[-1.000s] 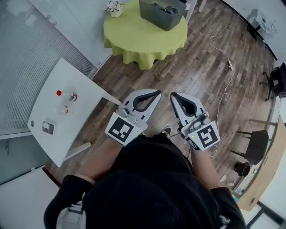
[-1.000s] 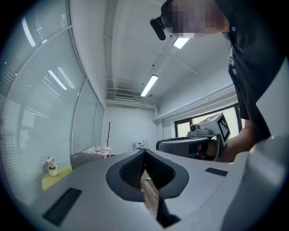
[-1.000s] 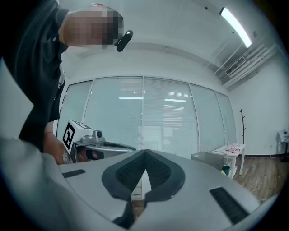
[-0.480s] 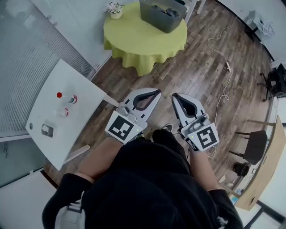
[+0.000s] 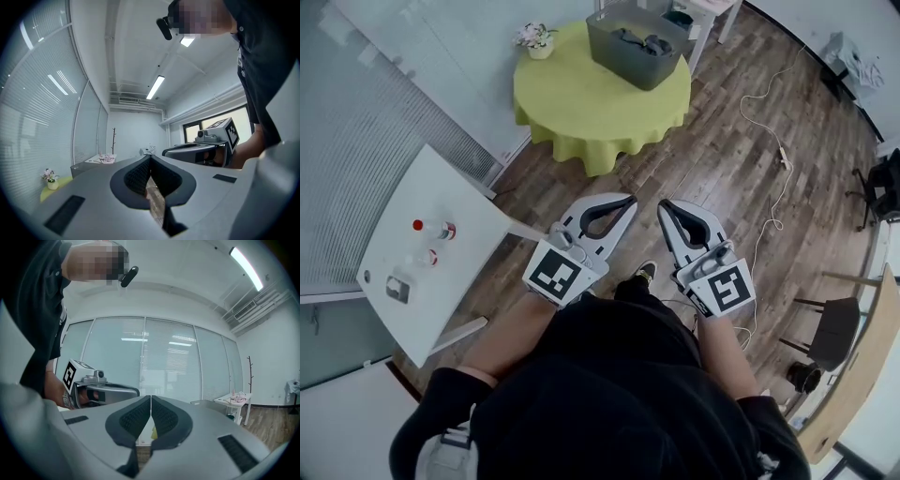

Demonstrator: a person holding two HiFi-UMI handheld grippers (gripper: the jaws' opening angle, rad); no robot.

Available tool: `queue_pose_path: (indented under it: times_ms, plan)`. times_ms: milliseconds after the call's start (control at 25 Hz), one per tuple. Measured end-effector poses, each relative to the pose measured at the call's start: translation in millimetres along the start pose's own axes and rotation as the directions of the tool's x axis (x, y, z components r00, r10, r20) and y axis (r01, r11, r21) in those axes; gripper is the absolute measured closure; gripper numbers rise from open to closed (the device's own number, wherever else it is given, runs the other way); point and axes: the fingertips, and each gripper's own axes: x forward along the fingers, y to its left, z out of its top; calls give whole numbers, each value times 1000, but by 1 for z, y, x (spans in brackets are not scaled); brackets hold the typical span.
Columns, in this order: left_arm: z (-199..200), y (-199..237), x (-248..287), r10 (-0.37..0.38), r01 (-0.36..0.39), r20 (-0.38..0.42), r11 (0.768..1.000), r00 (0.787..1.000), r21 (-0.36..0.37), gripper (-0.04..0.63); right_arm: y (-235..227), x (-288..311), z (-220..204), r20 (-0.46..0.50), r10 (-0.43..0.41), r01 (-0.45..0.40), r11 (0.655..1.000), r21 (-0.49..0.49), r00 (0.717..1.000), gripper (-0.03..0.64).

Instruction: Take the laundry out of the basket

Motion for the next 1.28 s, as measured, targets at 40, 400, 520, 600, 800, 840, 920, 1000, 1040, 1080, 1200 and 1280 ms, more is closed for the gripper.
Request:
queue_pose_path:
  times_ms: [40, 400, 520, 600, 800, 840, 920, 1000, 1040, 1080, 1200, 1280]
  plan:
    - [0, 2, 11, 4, -4, 0, 1000, 1000, 1, 586, -11, 0, -1, -2, 5, -5, 1000, 2, 1000, 594]
    - [5, 7, 104, 30, -30, -7, 999, 1000, 20, 586, -104, -9, 0, 15, 37, -37, 999, 6, 999, 594]
    - [3, 8, 128, 45, -44, -14, 999, 999, 24, 586, -127, -10, -2, 21, 57, -57, 998, 7, 998, 594]
    - [1, 8, 141, 54, -54, -19, 998, 998, 26, 586, -140, -11, -3, 22, 71, -71, 997, 7, 997, 594]
    - [-6, 16, 164, 69, -69, -41, 998, 997, 12, 586, -168, -4, -10, 12, 86, -86, 996, 18, 996, 593]
    - [-8, 20, 168, 73, -73, -46, 997, 996, 7, 586, -173, -1, -12, 9, 88, -88, 996, 23, 996, 594]
    - [-11, 31, 177, 79, -79, -52, 997, 995, 3, 586, -184, 8, -15, 4, 94, -94, 995, 31, 996, 593]
    - [-13, 44, 185, 82, -83, -50, 997, 995, 0, 585, -194, 19, -18, 0, 100, -100, 994, 35, 995, 593]
    - [-13, 51, 189, 84, -84, -47, 996, 995, 0, 586, -198, 26, -19, -2, 103, -103, 994, 35, 995, 593]
    - [-14, 59, 193, 86, -86, -44, 996, 995, 1, 585, -202, 32, -21, -4, 106, -106, 994, 32, 994, 594]
    - [-16, 87, 204, 95, -95, -41, 995, 995, 12, 586, -215, 53, -21, -13, 111, -110, 994, 23, 994, 594]
    - [-16, 107, 211, 100, -99, -42, 995, 994, 15, 586, -225, 69, -21, -20, 113, -112, 993, 20, 993, 594]
